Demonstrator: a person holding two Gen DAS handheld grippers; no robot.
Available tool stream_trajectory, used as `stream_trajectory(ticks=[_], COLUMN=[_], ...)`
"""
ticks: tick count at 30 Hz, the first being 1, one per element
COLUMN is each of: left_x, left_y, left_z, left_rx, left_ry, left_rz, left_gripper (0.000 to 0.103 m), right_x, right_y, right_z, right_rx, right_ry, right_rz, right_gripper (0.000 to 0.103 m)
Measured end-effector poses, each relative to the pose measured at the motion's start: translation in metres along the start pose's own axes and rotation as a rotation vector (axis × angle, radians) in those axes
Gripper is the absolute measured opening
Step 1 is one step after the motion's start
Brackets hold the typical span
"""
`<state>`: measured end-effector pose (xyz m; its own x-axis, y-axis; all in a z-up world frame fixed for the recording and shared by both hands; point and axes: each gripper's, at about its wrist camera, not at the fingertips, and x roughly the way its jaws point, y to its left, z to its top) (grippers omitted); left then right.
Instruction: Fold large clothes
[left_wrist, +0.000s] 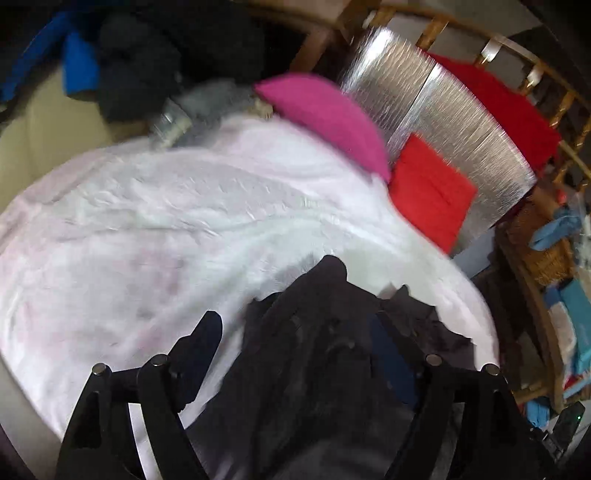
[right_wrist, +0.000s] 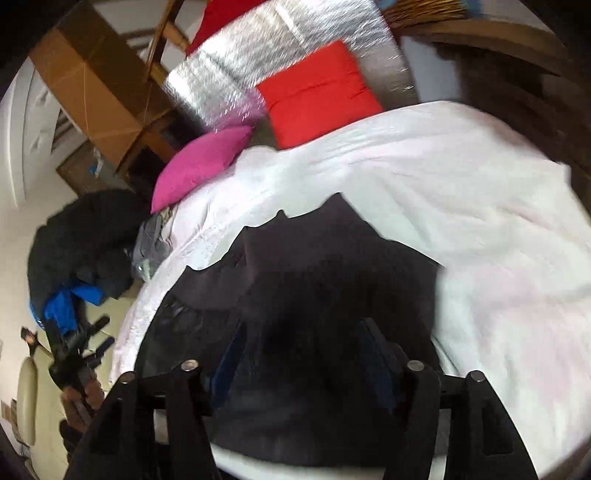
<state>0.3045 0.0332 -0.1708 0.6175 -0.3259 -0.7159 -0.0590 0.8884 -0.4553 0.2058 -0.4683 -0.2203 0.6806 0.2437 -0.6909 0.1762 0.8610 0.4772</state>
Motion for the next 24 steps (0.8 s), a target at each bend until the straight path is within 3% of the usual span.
stream_trajectory(ticks=[3, 5, 10, 12, 13, 14, 15, 16, 19, 24], left_x=[0.059, 0.093, 0.138, 0.143, 0.145, 0.146, 0.146, 0.146, 0.141, 0.129], left_y=[-0.012, -0.012, -0.011, -0.017, -0.019, -0.021, -0.022, -0.025, -0.033, -0.035], left_z=[0.010, 0.013, 0.004, 0.004, 0.004, 0.004, 0.003, 0.004, 0.007, 0.019], left_rx=[0.019, 0.025, 0.047, 0.091, 0.105, 0.117, 0.127, 0.142, 0.177, 0.156], left_ry=[0.116, 0.159, 0.209, 0.205, 0.199, 0.189, 0.186, 0.179, 0.145, 0.064], left_rz=[0.015, 0.069, 0.147, 0.147, 0.143, 0.133, 0.118, 0.106, 0.091, 0.034], left_gripper=[0.083, 0.083, 0.083, 0.083, 0.076, 0.069, 0.056, 0.044, 0.025, 0.018], right_x=[0.066, 0.101, 0.153, 0.163, 0.165, 0.166, 0.166, 0.166, 0.157, 0.126], right_y=[0.021, 0.027, 0.020, 0.021, 0.023, 0.028, 0.035, 0.042, 0.056, 0.032], right_z=[0.027, 0.037, 0.046, 0.042, 0.040, 0.039, 0.040, 0.041, 0.042, 0.075], right_rx=[-0.072, -0.118, -0.128, -0.190, -0.207, -0.238, -0.278, -0.300, -0.340, -0.182], right_ry=[0.057, 0.081, 0.092, 0.093, 0.092, 0.089, 0.083, 0.077, 0.001, -0.134], right_rz=[-0.132, -0.222, -0.300, -0.341, -0.354, -0.371, -0.375, -0.372, -0.414, -0.373], right_gripper=[0.071, 0.071, 0.072, 0.062, 0.053, 0.031, 0.011, 0.010, 0.008, 0.005])
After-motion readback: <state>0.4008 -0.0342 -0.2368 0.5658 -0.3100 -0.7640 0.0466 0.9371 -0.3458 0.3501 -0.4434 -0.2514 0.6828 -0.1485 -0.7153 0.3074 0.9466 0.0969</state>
